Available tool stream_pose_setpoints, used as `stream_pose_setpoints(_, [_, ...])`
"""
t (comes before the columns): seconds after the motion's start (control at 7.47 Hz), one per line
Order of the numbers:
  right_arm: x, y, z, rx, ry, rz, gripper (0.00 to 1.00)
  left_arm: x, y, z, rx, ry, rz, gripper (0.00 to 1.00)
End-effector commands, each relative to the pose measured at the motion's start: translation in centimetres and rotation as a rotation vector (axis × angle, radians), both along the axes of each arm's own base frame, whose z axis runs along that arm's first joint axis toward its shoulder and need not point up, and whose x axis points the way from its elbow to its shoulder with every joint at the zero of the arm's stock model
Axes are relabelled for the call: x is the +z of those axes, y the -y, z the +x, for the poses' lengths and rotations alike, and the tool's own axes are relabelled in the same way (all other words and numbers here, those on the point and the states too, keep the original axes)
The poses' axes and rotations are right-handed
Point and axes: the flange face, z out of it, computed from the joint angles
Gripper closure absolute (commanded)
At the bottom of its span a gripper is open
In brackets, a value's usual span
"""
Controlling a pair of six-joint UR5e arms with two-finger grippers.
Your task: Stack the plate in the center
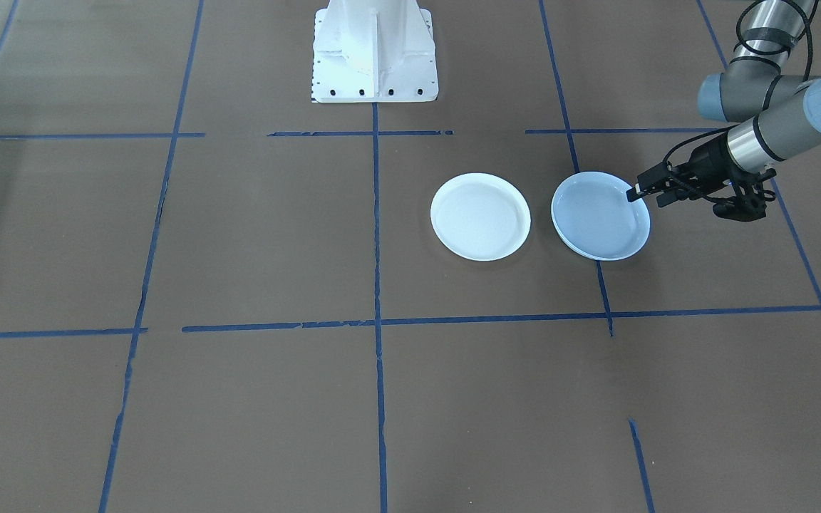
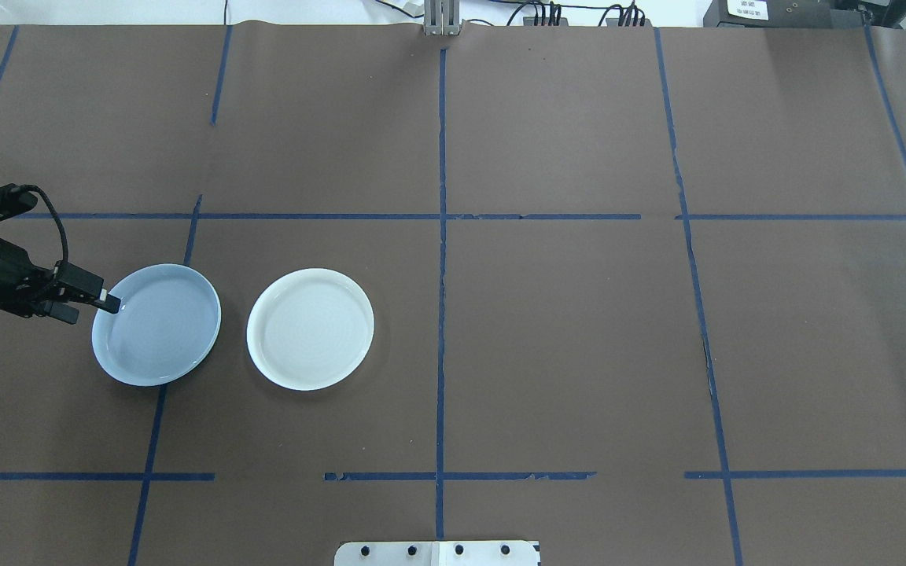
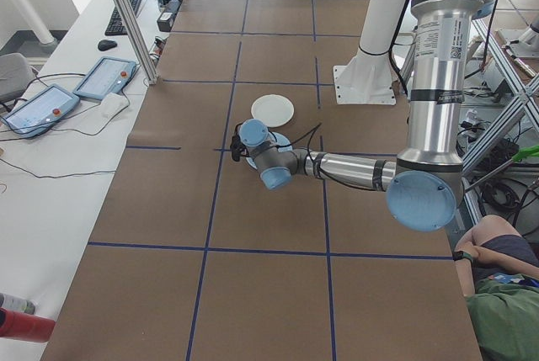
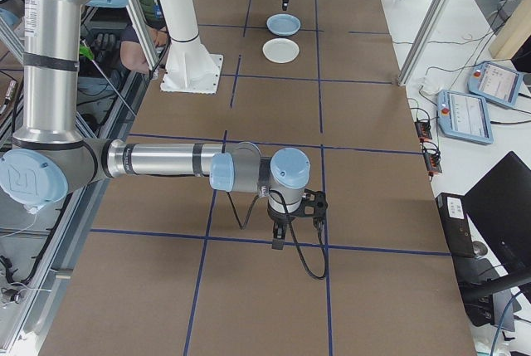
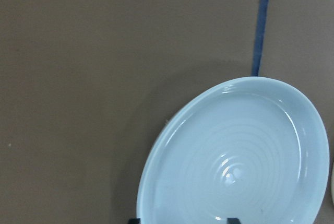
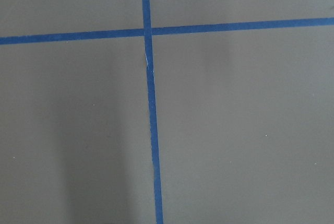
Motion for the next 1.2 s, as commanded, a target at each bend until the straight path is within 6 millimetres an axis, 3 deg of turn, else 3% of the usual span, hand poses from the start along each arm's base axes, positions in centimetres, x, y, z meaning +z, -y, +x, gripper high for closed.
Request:
stream_pose_setpoints(0.0, [0.0,0.0,0.0,0.000,0.000,0.000,0.00,-3.8,0.0,2.1,-0.099,0.001,-0.044,0.01])
stream_pose_setpoints(0.27, [0.0,0.0,0.0,0.000,0.000,0.000,0.00,-6.8,-1.2,7.4,-0.207,0.030,-0.118,0.01])
stream_pose_setpoints(0.4, [0.0,0.0,0.0,0.000,0.000,0.000,0.00,-9.5,-2.2,10.0,-0.217,0.078,-0.166,0.01])
stream_pose_setpoints(0.54, [0.0,0.0,0.0,0.000,0.000,0.000,0.00,-13.1,-2.9,11.3,-0.231,0.129,-0.180,0.01])
stream_pose_setpoints(0.67, [0.0,0.0,0.1,0.001,0.000,0.000,0.00,-15.2,-4.3,13.6,-0.226,0.146,-0.217,0.01])
stream_pose_setpoints(0.8, [0.0,0.0,0.0,0.000,0.000,0.000,0.00,-15.2,-6.5,16.6,-0.207,0.159,-0.243,0.01])
stream_pose_setpoints(1.07, [0.0,0.0,0.0,0.000,0.000,0.000,0.00,-15.1,-8.3,19.5,-0.191,0.170,-0.266,0.08])
